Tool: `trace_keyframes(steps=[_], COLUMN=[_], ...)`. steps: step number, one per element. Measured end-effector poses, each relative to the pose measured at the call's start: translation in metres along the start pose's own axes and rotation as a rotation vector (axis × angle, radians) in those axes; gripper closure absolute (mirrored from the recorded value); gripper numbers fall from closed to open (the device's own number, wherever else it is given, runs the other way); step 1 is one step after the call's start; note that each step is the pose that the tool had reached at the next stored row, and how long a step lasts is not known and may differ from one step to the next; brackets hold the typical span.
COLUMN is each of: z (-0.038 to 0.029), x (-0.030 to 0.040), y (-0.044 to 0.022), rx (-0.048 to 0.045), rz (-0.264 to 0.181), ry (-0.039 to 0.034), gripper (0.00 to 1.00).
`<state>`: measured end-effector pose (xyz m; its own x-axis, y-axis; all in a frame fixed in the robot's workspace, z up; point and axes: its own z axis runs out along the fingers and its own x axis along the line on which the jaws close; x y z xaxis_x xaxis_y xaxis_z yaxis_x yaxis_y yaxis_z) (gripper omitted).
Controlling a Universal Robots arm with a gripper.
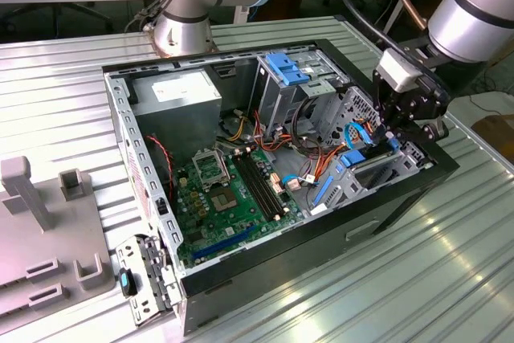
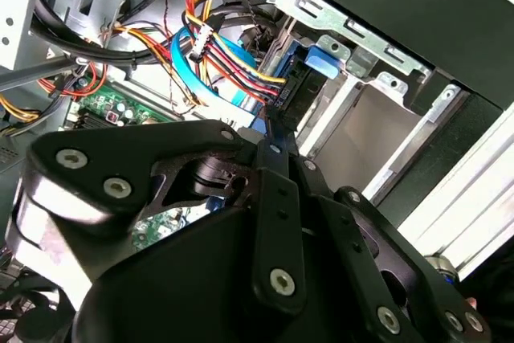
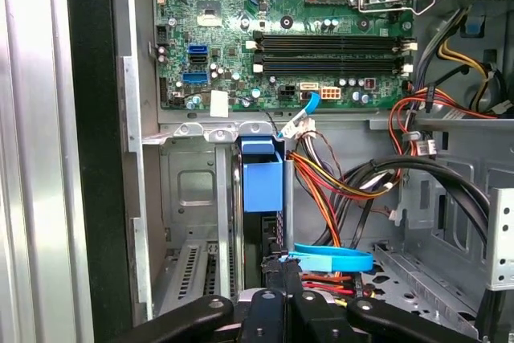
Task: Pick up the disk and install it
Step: 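Insert the first disk wire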
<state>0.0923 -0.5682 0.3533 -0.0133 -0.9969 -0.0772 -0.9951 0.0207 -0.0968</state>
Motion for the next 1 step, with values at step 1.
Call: trace_keyframes(steps=[1], z=[-0.0001], x=[0.0], y=[0.0], rx=[0.0], rz=[0.0], ry=[0.0001], gripper=[0.89])
